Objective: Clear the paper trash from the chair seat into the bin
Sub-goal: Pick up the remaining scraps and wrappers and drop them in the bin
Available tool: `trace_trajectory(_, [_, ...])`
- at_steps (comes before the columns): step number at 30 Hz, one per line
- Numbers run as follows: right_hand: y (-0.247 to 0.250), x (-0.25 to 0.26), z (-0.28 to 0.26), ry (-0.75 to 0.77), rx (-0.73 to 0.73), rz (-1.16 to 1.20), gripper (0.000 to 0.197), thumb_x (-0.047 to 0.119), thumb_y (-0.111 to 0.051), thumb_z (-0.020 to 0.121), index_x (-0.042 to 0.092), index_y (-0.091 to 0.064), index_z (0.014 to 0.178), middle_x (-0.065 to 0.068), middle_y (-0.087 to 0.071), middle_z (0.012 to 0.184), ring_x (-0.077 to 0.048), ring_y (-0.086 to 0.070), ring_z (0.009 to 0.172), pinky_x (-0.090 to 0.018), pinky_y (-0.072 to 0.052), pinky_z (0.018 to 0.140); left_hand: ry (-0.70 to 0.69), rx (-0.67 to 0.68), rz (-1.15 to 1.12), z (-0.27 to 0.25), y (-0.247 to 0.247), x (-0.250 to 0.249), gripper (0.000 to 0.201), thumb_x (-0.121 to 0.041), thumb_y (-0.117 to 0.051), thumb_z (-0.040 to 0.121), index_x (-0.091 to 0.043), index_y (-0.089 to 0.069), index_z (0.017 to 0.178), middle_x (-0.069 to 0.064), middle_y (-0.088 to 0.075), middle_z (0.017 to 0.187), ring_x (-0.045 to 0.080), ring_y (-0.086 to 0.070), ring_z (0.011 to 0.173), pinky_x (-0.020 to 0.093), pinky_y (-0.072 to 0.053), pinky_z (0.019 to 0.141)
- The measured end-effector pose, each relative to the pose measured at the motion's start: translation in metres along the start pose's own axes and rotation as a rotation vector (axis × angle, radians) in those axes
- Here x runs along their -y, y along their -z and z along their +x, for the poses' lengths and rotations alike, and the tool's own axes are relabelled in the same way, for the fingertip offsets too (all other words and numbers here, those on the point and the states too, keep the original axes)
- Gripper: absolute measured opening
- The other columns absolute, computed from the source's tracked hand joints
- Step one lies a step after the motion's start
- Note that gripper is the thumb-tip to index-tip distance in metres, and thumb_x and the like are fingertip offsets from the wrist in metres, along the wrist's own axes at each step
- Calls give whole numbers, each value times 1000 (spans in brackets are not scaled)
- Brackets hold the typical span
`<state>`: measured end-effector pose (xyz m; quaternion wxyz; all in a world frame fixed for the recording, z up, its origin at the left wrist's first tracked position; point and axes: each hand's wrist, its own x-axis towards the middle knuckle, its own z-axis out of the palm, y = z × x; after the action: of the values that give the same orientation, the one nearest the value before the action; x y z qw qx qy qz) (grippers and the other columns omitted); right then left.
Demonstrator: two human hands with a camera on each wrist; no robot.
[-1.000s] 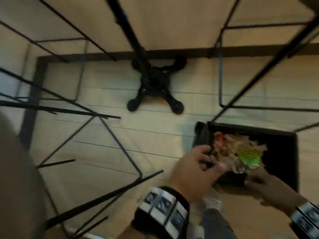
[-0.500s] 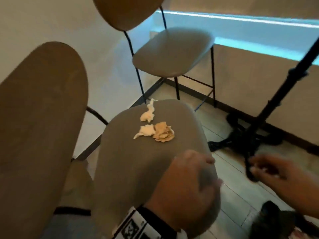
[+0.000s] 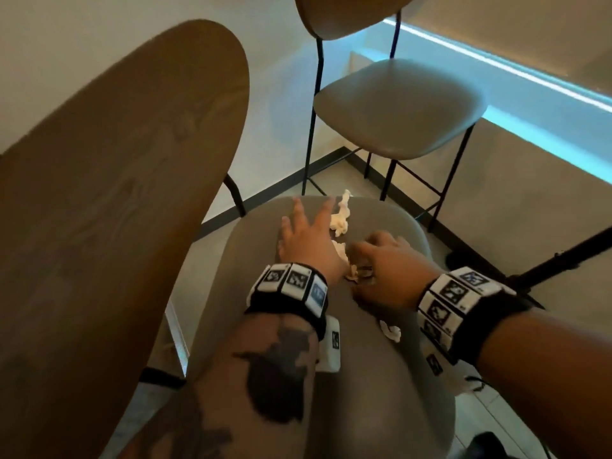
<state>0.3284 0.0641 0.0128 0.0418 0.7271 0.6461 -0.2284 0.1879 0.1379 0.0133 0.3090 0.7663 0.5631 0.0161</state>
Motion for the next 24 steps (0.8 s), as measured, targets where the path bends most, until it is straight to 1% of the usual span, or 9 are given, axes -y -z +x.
trace_trajectory(2, [-6, -2, 1, -15, -29, -14, 52, 45, -63, 89, 39, -47, 138, -1, -44, 138, -26, -45, 125, -37, -42, 102, -42, 85, 47, 13, 0, -4, 112, -14, -79, 83, -60, -5, 155, -1, 18, 172, 42, 0, 158, 61, -25, 123])
trace_trajectory(5, [-1, -9, -10, -48, -12, 107, 40, 34, -65, 91, 31, -56, 130, -1, -49, 126, -19, -51, 113, -30, -44, 93, -109, 165, 178, 25, 0, -13, 96, -14, -71, 90, -55, -16, 157, 1, 7, 174, 42, -17, 155, 56, -30, 122])
trace_trajectory(8, [10, -13, -33, -32, -33, 223, 27, 32, -63, 92, 27, -60, 119, 3, -50, 113, -12, -50, 102, -28, -46, 89, -193, 168, 359, 32, 4, -18, 63, -17, -65, 96, -38, -45, 152, 7, -36, 163, 35, -42, 142, 43, -34, 117])
trace_trajectory(11, [6, -7, -62, -9, 92, 235, 28, 37, -64, 90, 37, -55, 116, 7, -46, 112, -8, -49, 94, -29, -50, 88, -172, 137, 349, 37, 12, -22, 37, -12, -71, 94, -27, -70, 127, 6, -57, 145, 30, -58, 128, 36, -43, 107])
trace_trajectory(15, [-27, 6, -87, -2, 154, 179, 40, 33, -64, 91, 33, -51, 130, 1, -42, 126, -13, -54, 95, -26, -51, 81, -119, 151, 204, 32, 14, -19, 27, -7, -63, 99, -16, -70, 124, 3, -58, 143, 27, -57, 129, 33, -44, 105])
trace_trajectory(17, [-39, 7, -90, 8, 124, 179, 45, 30, -61, 94, 32, -48, 137, 0, -41, 129, -12, -53, 97, -23, -48, 80, -94, 110, 141, 22, 10, -15, 19, -6, -65, 97, -21, -73, 105, -5, -66, 121, 20, -66, 104, 21, -52, 83])
trace_trajectory(19, [-45, 3, -91, -3, 72, 205, 44, 27, -61, 95, 30, -49, 138, 0, -44, 131, -14, -55, 104, -25, -50, 87, -89, 47, 85, 5, 3, -8, 22, -8, -72, 92, -28, -68, 83, -4, -70, 103, 8, -61, 74, 12, -44, 57])
trace_trajectory(20, [-47, 2, -89, -9, 58, 219, 42, 25, -60, 95, 29, -51, 136, 0, -47, 129, -15, -55, 106, -27, -51, 89, -95, 11, 54, -4, 1, -3, 22, -10, -74, 90, -28, -67, 80, -3, -71, 100, 6, -58, 71, 13, -41, 57])
trace_trajectory(24, [-48, -21, -110, -102, 8, 425, 24, 21, -62, 93, 29, -62, 115, 8, -56, 112, -8, -55, 97, -23, -49, 85, -213, -4, -101, -50, -14, -12, 17, -16, -77, 88, -30, -69, 83, -3, -71, 106, 9, -65, 88, 23, -49, 74])
